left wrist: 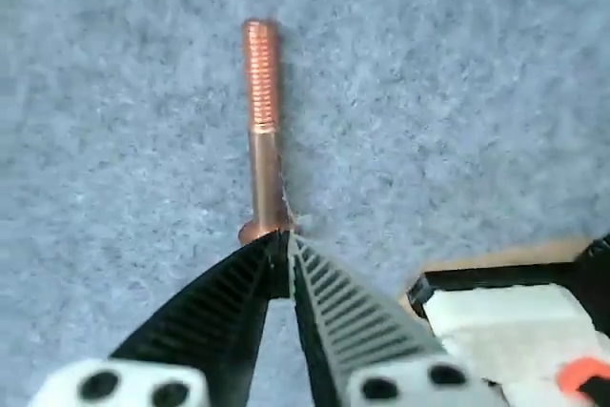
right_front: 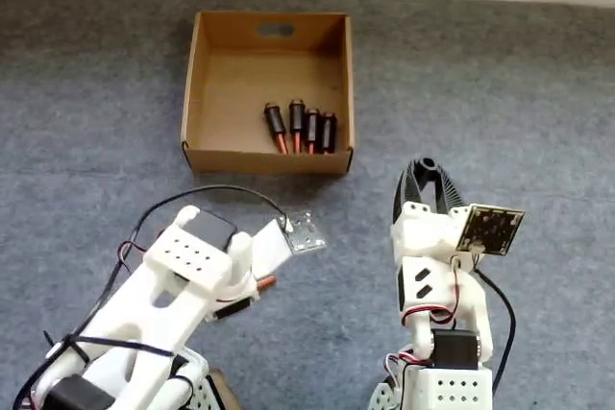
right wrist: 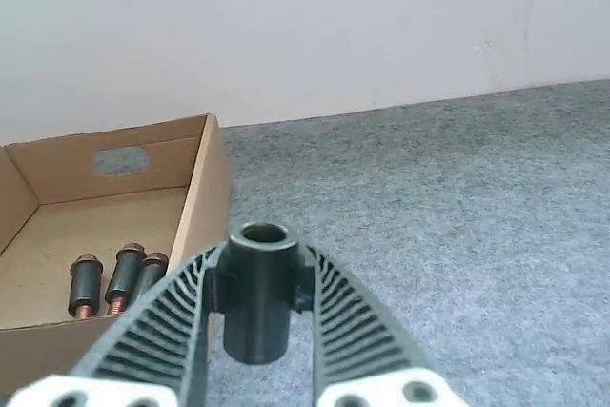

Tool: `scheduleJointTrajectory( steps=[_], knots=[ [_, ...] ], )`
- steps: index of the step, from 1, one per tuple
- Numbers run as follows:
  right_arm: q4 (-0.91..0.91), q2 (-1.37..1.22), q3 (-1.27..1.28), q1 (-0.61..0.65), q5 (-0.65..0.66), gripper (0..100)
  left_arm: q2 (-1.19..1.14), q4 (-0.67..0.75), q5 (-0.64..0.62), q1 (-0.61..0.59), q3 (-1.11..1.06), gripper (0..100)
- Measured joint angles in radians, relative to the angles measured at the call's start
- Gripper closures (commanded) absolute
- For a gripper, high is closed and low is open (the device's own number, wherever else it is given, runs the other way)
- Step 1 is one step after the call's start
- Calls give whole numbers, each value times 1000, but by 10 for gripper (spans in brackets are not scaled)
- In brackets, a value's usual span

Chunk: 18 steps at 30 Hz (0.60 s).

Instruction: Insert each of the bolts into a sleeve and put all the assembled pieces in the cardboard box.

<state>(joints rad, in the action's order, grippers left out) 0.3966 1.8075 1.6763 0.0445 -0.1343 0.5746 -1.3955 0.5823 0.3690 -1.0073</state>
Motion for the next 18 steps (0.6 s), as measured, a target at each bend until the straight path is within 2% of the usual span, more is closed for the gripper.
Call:
scheduleJointTrajectory(
  steps=[4, 13, 18],
  knots=[
    [0, 0, 0, 0, 0, 992, -58, 5, -63, -3, 0, 979],
    [0, 0, 0, 0, 0, 992, -318, 187, -74, 0, 2, 979],
    [0, 0, 0, 0, 0, 992, -388, 206, -75, -26, 37, 979]
  ],
)
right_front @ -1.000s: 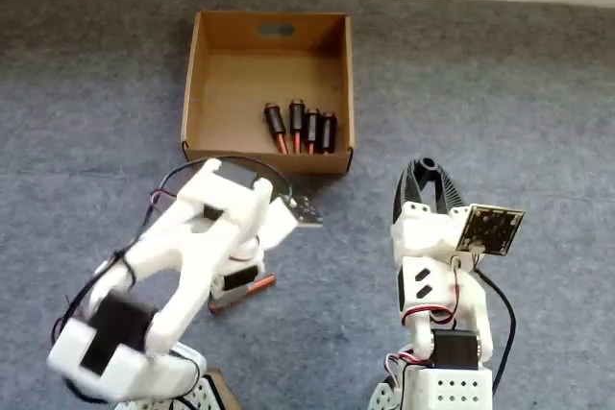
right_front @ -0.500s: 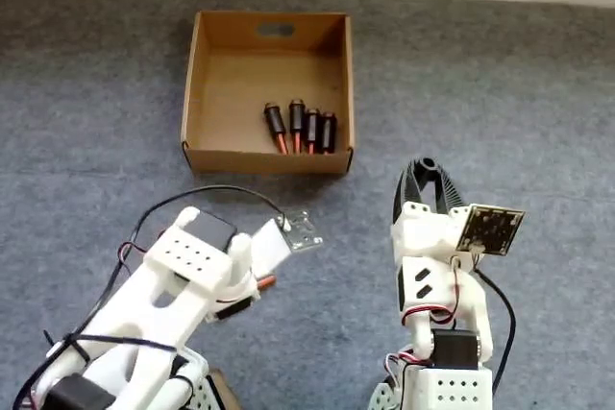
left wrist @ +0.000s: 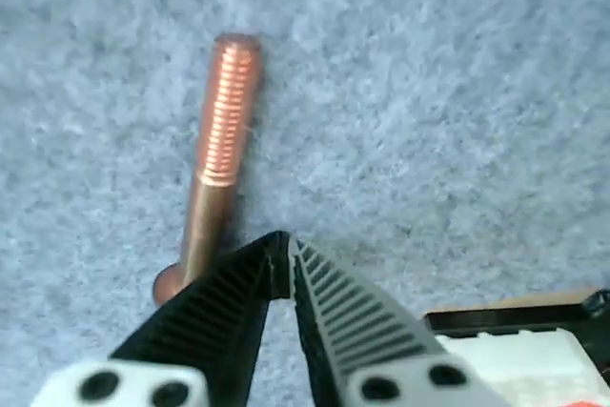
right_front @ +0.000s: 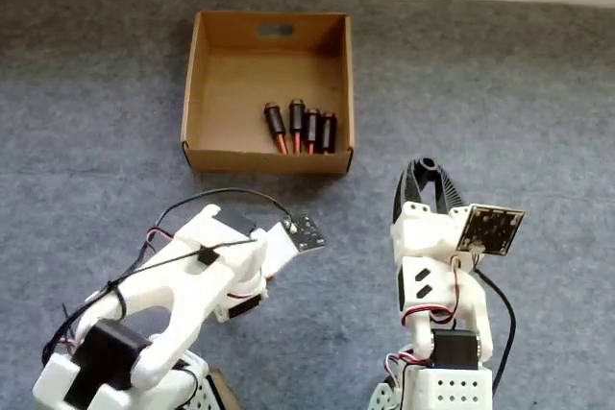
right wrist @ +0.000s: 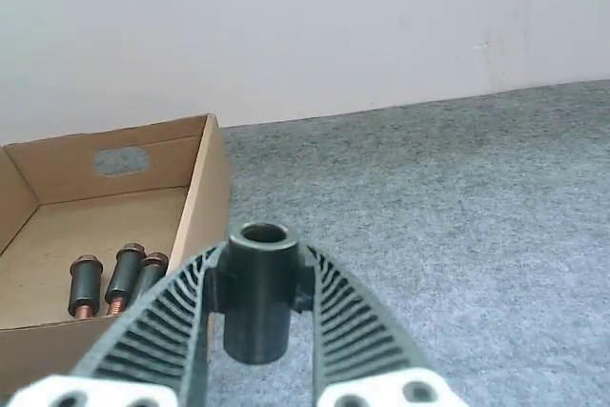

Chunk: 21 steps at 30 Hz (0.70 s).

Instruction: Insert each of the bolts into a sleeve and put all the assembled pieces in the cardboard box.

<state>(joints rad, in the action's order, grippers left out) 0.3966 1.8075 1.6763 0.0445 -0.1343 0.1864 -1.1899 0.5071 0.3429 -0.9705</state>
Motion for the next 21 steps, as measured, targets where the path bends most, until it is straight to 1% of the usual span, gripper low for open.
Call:
scheduleJointTrajectory(
  steps=[4, 8, 11, 21],
  knots=[
    [0, 0, 0, 0, 0, 992, -5, -34, 0, -41, 49, 979],
    [0, 0, 0, 0, 0, 992, 11, -32, 2, -97, 126, 979],
    [0, 0, 0, 0, 0, 992, 14, -31, 2, -133, 141, 979],
    [0, 0, 0, 0, 0, 992, -83, 103, 0, -132, 143, 979]
  ],
)
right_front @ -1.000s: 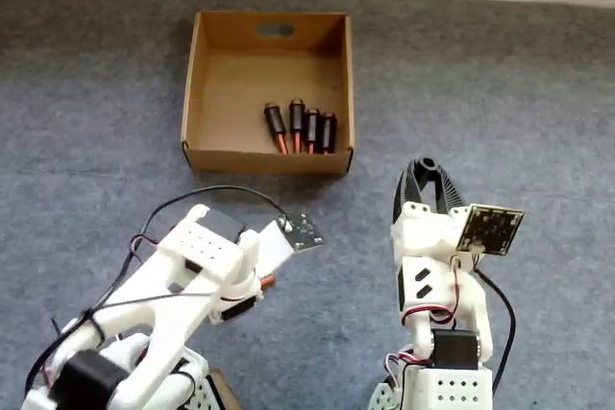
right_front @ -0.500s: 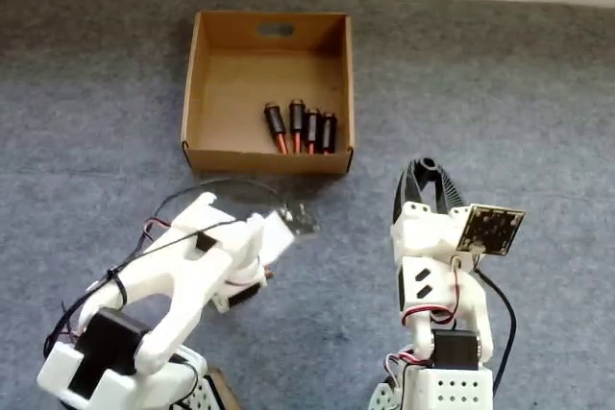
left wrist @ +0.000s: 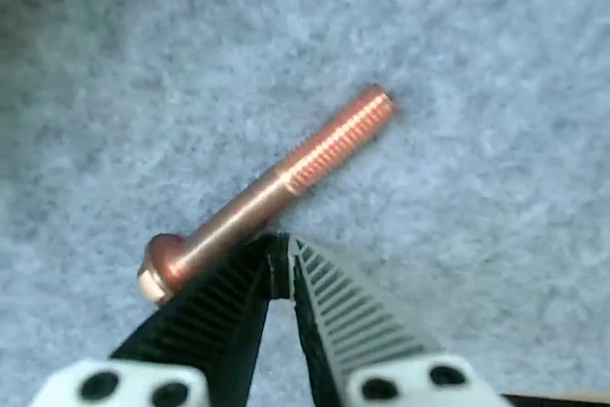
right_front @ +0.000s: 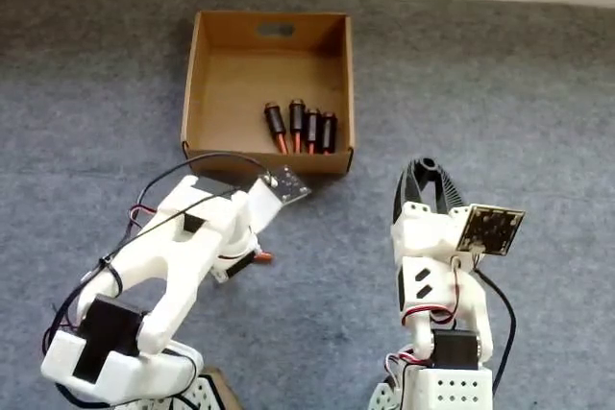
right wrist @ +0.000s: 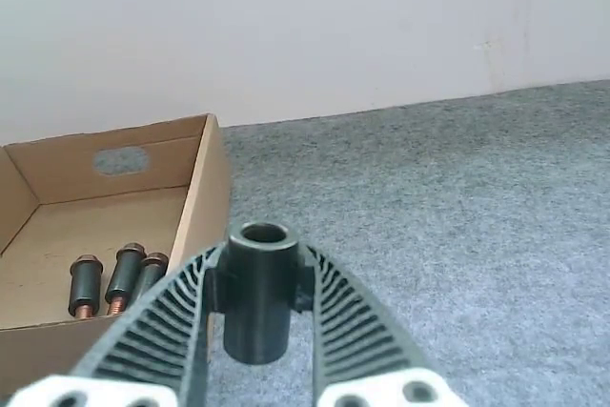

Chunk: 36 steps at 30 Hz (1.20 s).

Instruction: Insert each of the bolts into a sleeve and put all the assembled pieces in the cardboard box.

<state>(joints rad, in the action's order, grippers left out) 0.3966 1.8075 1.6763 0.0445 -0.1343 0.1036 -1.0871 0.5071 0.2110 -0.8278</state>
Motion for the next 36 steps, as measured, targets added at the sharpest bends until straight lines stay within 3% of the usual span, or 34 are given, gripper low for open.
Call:
scheduleJointTrajectory(
  steps=[23, 29, 33, 36],
  knots=[
    [0, 0, 0, 0, 0, 992, -12, 58, -318, 0, 166, 976],
    [0, 0, 0, 0, 0, 992, -12, 58, -537, 0, 166, 802],
    [0, 0, 0, 0, 0, 992, -12, 41, -735, -6, 173, 821],
    [0, 0, 0, 0, 0, 992, -12, -38, -807, 2, 206, 829]
  ],
)
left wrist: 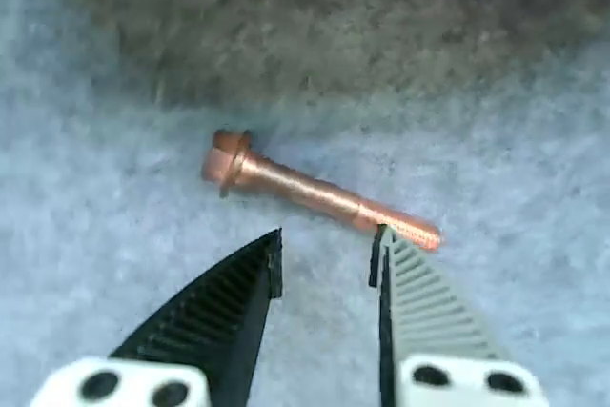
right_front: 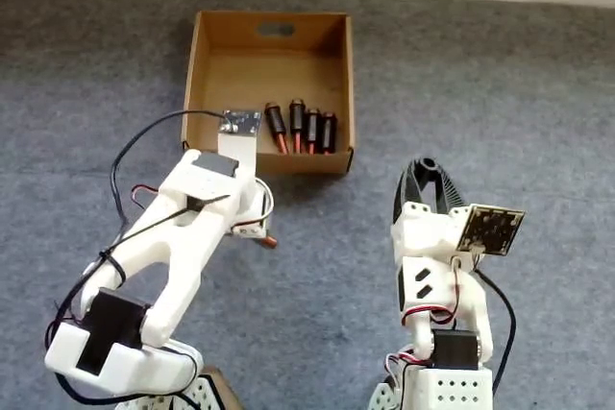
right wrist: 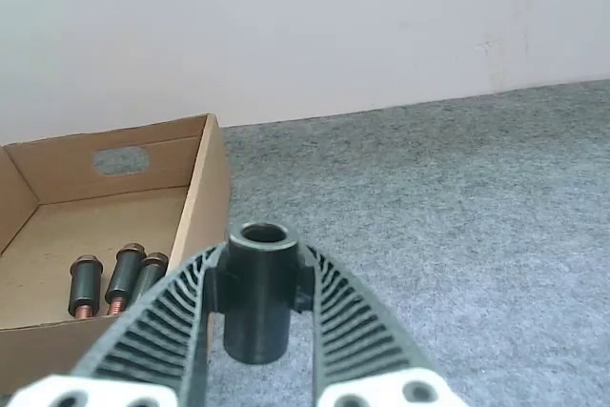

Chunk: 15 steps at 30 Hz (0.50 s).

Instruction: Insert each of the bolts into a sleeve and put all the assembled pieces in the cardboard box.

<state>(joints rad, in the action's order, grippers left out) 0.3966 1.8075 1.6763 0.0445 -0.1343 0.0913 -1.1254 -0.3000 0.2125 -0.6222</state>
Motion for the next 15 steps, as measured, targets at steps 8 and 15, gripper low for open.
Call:
scheduleJointTrajectory(
  steps=[8, 15],
  knots=[
    [0, 0, 0, 0, 0, 992, 0, 0, -278, -57, 6, 829],
    [0, 0, 0, 0, 0, 992, 0, 94, -404, -81, -12, 829]
  ],
)
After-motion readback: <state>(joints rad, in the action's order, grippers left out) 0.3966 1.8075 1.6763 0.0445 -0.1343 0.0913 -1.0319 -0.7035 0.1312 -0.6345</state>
